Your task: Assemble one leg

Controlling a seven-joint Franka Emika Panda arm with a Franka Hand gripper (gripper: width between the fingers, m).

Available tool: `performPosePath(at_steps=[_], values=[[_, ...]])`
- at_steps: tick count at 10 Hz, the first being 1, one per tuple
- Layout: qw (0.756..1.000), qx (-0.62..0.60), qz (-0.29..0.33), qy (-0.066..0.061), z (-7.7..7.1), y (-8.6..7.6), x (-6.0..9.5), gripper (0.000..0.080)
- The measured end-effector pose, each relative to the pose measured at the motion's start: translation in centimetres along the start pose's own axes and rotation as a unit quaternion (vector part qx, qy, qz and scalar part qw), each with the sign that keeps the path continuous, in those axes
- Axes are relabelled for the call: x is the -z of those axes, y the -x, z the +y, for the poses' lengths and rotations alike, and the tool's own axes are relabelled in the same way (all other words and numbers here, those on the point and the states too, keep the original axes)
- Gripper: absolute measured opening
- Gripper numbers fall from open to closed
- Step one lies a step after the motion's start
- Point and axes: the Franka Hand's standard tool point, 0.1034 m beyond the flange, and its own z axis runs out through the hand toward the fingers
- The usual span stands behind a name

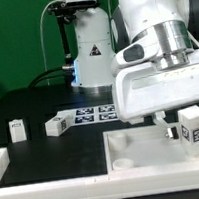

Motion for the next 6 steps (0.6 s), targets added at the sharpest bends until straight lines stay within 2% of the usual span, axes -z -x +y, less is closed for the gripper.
performPosePath(at_steps=[1,6], values=[[1.0,0.0,0.0,0.0,0.0,0.0,0.0,0.0626],[1.0,0.0,0.0,0.0,0.01,-0.01,0.01,0.0649]])
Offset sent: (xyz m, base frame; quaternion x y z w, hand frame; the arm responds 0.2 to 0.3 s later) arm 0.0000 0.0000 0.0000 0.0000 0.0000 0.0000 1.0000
